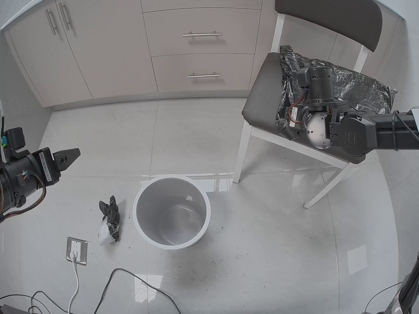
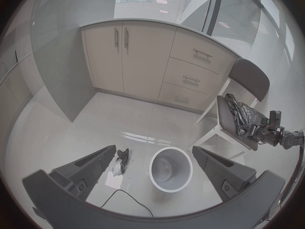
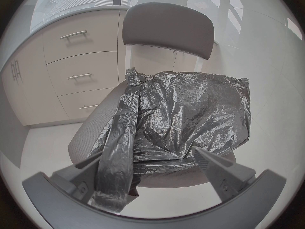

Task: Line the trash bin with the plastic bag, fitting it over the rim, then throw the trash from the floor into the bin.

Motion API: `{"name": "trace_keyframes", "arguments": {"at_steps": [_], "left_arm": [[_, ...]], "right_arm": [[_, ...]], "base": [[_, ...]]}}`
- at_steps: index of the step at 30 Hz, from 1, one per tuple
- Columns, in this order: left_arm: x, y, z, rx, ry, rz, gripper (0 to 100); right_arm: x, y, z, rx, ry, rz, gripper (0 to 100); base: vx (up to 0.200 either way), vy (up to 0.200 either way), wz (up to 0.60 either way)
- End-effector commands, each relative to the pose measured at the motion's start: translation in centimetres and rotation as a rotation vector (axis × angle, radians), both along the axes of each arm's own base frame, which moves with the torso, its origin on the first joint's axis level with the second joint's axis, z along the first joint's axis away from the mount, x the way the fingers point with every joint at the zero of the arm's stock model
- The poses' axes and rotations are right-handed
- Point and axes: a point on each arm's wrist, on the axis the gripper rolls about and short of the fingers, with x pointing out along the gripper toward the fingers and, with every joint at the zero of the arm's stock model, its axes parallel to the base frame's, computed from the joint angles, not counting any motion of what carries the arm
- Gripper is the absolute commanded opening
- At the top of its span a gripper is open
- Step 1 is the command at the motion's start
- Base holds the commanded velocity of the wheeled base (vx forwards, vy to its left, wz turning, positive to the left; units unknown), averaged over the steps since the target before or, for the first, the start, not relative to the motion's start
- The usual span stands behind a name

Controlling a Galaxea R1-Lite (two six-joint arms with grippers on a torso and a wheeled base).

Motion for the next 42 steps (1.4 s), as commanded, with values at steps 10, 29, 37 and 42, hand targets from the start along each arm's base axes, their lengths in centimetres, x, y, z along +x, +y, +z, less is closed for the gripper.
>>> {"name": "trace_keyframes", "arguments": {"at_steps": [10,29,37,42], "left_arm": [[0.1,0.1,0.2,-0.009,-0.021,0.005,100],[1.0,-0.5,-1.4,-0.070,-0.048,-0.100,100],[0.4,-0.6,-1.9,-0.098,-0.034,-0.182,100],[0.0,-0.4,-2.2,-0.094,-0.028,-0.185,100]], "right_arm": [[0.4,-0.9,0.3,0.029,-0.018,-0.039,0],[-2.4,-4.1,5.1,0.187,-0.144,-0.043,0],[-2.0,-5.2,3.4,0.309,-0.075,0.021,0],[-2.1,-7.7,3.3,0.661,0.075,0.171,0]], "base": [[0.000,0.000,0.00],[0.000,0.000,0.00],[0.000,0.000,0.00],[0.000,0.000,0.00]]}}
